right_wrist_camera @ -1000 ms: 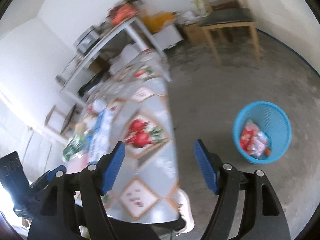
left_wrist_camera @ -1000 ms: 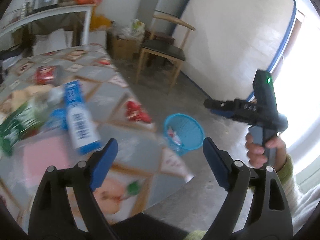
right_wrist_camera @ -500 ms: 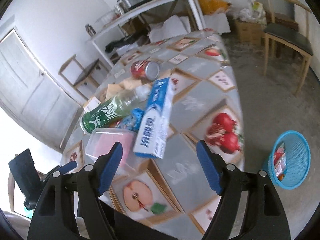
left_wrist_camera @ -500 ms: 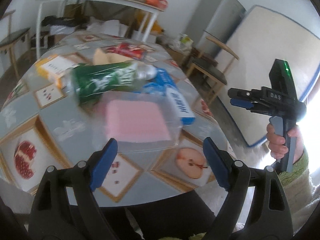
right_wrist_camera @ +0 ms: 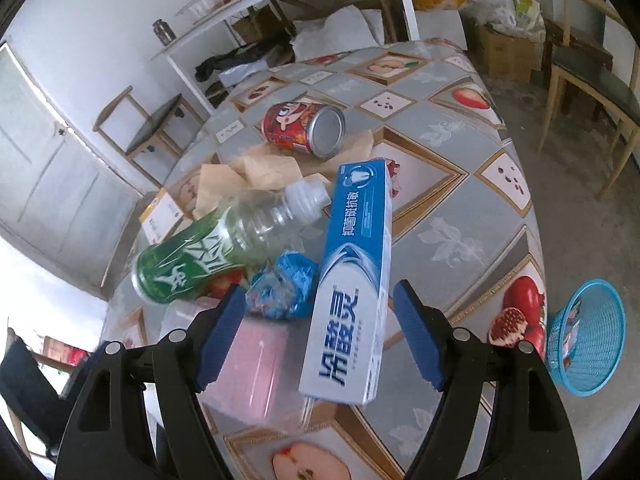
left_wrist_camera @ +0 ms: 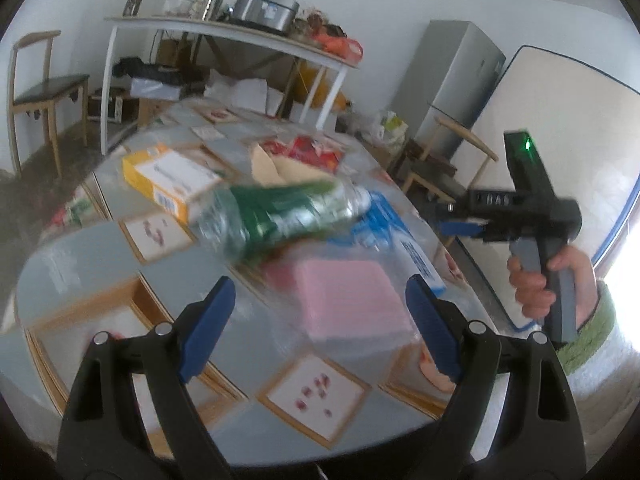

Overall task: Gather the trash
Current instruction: 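Move both tools back over the table toward the bottle and toothpaste box, then close the left tool on the green-labelled bottle while the right tool grasps the blue toothpaste box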

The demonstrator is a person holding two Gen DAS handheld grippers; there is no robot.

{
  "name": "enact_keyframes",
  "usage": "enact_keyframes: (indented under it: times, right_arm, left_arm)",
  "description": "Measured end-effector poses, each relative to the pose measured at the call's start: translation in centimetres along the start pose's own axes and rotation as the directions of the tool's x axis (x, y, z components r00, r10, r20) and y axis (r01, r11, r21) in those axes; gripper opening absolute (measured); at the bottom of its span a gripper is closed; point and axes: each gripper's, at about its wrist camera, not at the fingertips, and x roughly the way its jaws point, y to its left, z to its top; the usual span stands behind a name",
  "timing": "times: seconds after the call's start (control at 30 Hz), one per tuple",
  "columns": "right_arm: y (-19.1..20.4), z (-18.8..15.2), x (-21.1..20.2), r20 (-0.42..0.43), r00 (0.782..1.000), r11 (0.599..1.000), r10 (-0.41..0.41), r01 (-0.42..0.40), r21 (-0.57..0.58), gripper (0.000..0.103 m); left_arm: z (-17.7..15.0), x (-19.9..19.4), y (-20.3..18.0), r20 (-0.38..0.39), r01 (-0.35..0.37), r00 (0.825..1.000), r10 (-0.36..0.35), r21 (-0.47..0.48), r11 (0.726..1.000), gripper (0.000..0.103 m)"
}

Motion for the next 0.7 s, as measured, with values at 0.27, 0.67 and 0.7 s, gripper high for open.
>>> enact_keyframes:
  times: [0.27, 0.67, 0.7]
  right_arm:
    - [-1.0, 0.6, 1.7, -0.009, 1.000, 0.999, -0.014, 0.015, 0.053, 0.074]
    - [-2.5, 1.4, 4.3, -0.061, 0.998, 0.995, -0.018, 0.024, 0.093, 0.074]
    - [-2.7, 1.4, 4.5, -0.065, 0.998, 0.995, -0.016, 0.022, 0.096, 0.074]
  left_arm:
    - [4.3, 1.9, 2.1, -0.004, 0.025, 1.000, -0.025, -0.003, 1.000, 0.083]
    - [10.0, 11.0, -0.6, -0.312, 0.066, 0.950, 0.014, 0.246, 0.967, 0.083]
    - [10.1, 11.8, -0.7, -0.345, 0.073, 0.938, 0.022, 0.260, 0.963, 0.082]
